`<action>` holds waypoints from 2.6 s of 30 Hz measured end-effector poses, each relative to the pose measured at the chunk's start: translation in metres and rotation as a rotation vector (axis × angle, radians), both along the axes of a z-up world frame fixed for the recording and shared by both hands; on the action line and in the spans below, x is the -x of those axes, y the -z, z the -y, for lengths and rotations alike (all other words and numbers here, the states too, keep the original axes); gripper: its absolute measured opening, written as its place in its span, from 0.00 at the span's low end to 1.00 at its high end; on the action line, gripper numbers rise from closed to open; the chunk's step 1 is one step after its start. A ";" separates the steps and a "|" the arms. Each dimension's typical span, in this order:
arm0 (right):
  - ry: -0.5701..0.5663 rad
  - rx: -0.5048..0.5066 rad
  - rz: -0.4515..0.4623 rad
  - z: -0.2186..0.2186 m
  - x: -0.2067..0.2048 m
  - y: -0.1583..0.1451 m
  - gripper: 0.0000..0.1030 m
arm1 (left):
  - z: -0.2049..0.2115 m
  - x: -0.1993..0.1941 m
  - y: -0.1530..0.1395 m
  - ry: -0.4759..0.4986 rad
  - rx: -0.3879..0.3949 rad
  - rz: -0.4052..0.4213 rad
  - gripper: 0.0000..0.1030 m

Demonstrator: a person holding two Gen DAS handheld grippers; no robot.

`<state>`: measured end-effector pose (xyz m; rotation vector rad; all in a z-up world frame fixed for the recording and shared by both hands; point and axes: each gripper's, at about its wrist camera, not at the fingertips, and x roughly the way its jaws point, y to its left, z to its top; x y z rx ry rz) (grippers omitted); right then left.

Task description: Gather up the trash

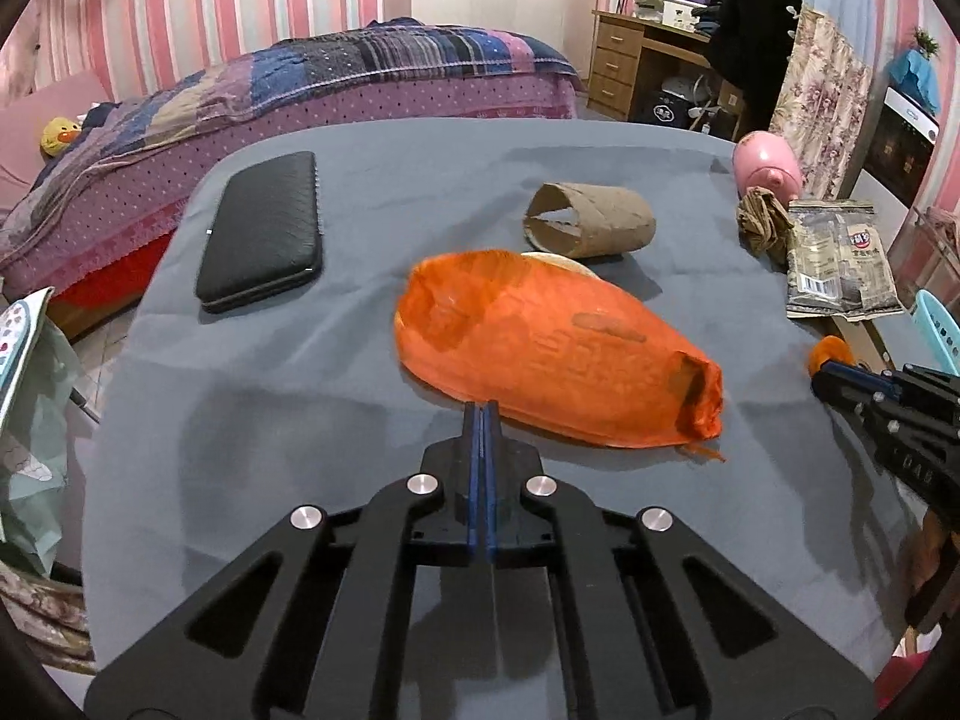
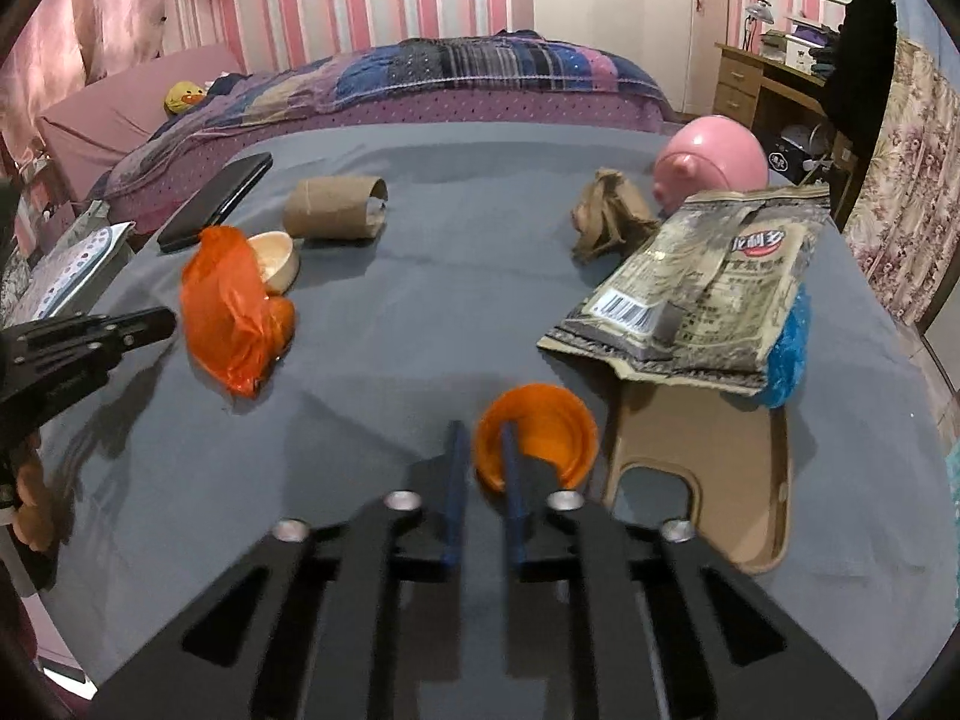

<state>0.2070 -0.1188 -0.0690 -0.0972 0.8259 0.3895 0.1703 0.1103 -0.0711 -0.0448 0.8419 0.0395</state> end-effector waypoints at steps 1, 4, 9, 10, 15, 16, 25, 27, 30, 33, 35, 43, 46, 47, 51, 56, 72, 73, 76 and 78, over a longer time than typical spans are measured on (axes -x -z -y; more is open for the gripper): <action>-0.003 -0.016 0.008 0.002 0.001 -0.003 0.06 | -0.002 0.001 -0.001 -0.006 -0.002 0.002 0.00; -0.011 -0.018 0.046 0.003 0.006 -0.011 0.04 | -0.006 0.001 -0.002 -0.016 0.017 0.003 0.07; -0.016 -0.036 0.066 0.010 0.010 -0.022 0.03 | 0.006 0.000 -0.008 -0.045 0.007 0.035 0.71; -0.012 -0.038 0.067 0.012 0.010 -0.023 0.03 | 0.011 -0.001 -0.008 -0.042 0.008 0.036 0.74; 0.011 -0.056 0.073 0.029 0.013 -0.031 0.03 | 0.047 -0.021 0.001 -0.018 -0.020 -0.011 0.78; 0.017 -0.057 0.076 0.032 0.013 -0.033 0.03 | 0.052 -0.024 0.004 -0.027 -0.022 -0.023 0.78; 0.059 -0.093 0.086 0.063 0.016 -0.042 0.03 | 0.068 -0.017 0.004 0.055 0.028 -0.029 0.07; 0.061 -0.098 0.087 0.067 0.017 -0.043 0.03 | 0.071 -0.011 -0.001 0.063 0.017 -0.017 0.01; 0.061 -0.093 0.090 0.074 0.020 -0.043 0.03 | 0.075 -0.001 -0.011 0.075 0.001 0.013 0.00; 0.069 -0.081 0.093 0.086 0.023 -0.042 0.03 | 0.082 0.005 -0.026 0.083 -0.019 0.044 0.00; 0.079 -0.082 0.093 0.095 0.025 -0.041 0.03 | 0.086 0.006 -0.035 0.087 -0.006 0.062 0.00; 0.158 -0.056 0.120 0.147 0.030 -0.045 0.03 | 0.142 -0.003 -0.061 0.169 -0.003 0.114 0.00; 0.218 -0.053 0.140 0.176 0.031 -0.052 0.03 | 0.172 -0.010 -0.071 0.219 0.005 0.134 0.00; 0.233 -0.053 0.146 0.183 0.031 -0.053 0.03 | 0.181 -0.012 -0.074 0.236 0.007 0.142 0.00; 0.340 -0.058 0.184 0.234 0.029 -0.065 0.03 | 0.228 -0.022 -0.089 0.314 0.011 0.178 0.00; 0.440 -0.056 0.214 0.279 0.029 -0.075 0.03 | 0.290 -0.035 -0.097 0.410 0.034 0.208 0.00; 0.756 -0.027 0.243 0.422 0.060 -0.078 0.03 | 0.448 -0.059 -0.079 0.652 0.049 0.216 0.00; 0.762 -0.027 0.243 0.428 0.060 -0.079 0.03 | 0.455 -0.059 -0.077 0.667 0.050 0.211 0.00; 0.788 -0.032 0.239 0.442 0.065 -0.077 0.03 | 0.477 -0.060 -0.070 0.711 0.053 0.197 0.00; 0.803 -0.033 0.234 0.450 0.066 -0.075 0.03 | 0.491 -0.060 -0.066 0.738 0.048 0.194 0.00</action>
